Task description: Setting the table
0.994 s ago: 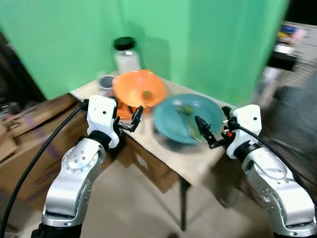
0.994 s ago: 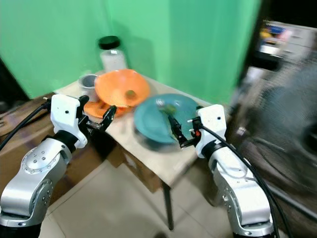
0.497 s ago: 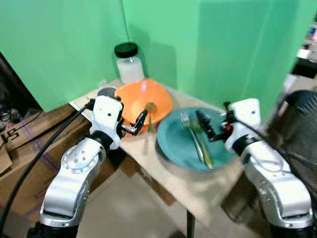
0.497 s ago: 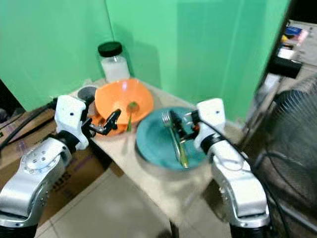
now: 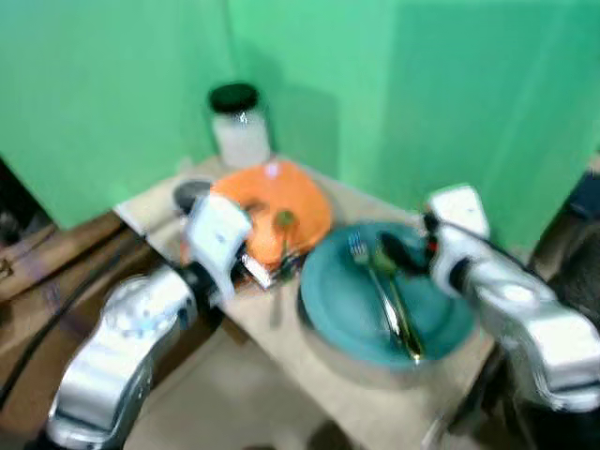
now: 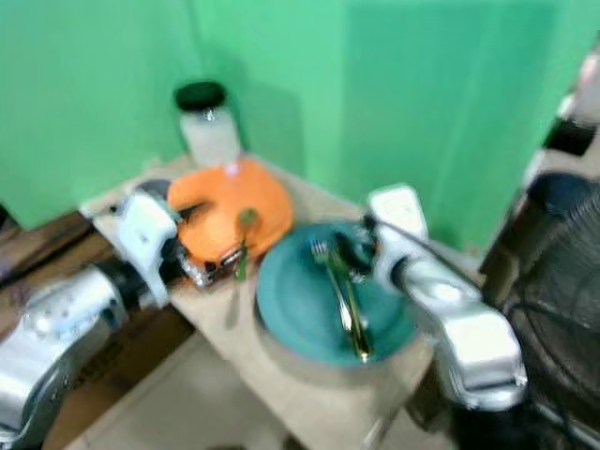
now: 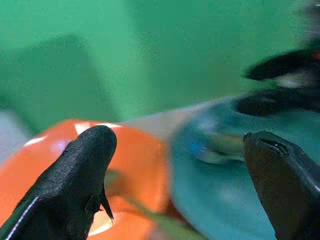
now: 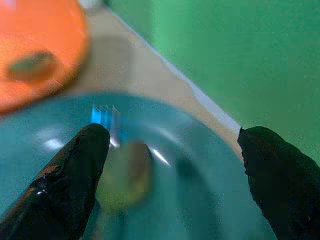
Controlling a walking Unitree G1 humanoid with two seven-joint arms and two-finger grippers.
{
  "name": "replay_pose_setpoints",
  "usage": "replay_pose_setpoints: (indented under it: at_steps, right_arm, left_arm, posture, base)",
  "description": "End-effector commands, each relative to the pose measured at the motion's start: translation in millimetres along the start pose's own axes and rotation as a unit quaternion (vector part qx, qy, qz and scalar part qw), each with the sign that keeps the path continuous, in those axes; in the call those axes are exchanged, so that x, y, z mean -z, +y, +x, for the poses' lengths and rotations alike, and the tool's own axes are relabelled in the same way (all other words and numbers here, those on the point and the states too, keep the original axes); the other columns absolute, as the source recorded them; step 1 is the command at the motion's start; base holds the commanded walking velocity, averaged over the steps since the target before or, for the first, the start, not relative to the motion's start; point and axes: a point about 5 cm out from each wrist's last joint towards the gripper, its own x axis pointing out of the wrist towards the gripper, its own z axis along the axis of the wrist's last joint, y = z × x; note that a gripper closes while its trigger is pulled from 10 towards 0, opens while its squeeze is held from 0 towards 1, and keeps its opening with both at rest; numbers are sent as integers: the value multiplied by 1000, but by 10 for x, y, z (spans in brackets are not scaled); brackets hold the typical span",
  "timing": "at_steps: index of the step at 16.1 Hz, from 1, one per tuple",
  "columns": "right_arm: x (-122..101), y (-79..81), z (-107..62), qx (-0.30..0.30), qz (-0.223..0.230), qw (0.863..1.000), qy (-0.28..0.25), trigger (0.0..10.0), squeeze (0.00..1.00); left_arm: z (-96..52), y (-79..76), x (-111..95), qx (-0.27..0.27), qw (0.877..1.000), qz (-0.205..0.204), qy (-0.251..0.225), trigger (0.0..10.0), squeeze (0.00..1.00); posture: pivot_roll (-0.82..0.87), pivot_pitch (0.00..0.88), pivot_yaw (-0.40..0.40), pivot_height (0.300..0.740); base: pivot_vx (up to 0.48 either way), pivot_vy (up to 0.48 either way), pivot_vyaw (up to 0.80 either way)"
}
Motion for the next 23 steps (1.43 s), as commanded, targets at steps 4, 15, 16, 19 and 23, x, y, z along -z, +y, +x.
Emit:
replay_pose_setpoints:
  at_steps: [4,15,16,19,23]
  right_arm:
    - [-45,89,-62,-20,-1,999,39,10000,0]
    - [43,106,-216,-27,1,991,131,10000,0]
    - [43,107,-216,-27,2,991,131,10000,0]
    - [22,119,-190,-30,8,991,132,10000,0]
    - [17,114,-21,-7,27,990,136,10000,0]
  left_arm:
    - [-181,42,42,34,999,4,40,10000,0]
    - [-205,-65,146,53,996,-1,67,10000,0]
    - [-205,-65,147,53,996,-1,67,10000,0]
    - [-244,-51,213,52,995,4,89,10000,0]
    - [-267,-72,345,63,990,16,124,10000,0]
  posture:
    - [105,0,85,740]
    - [101,0,78,740]
    - [101,0,78,740]
    - [105,0,70,740]
    - [100,0,72,740]
  base:
    - [0,0,0]
    - [0,0,0]
    - [0,0,0]
    - [0,0,0]
    - [0,0,0]
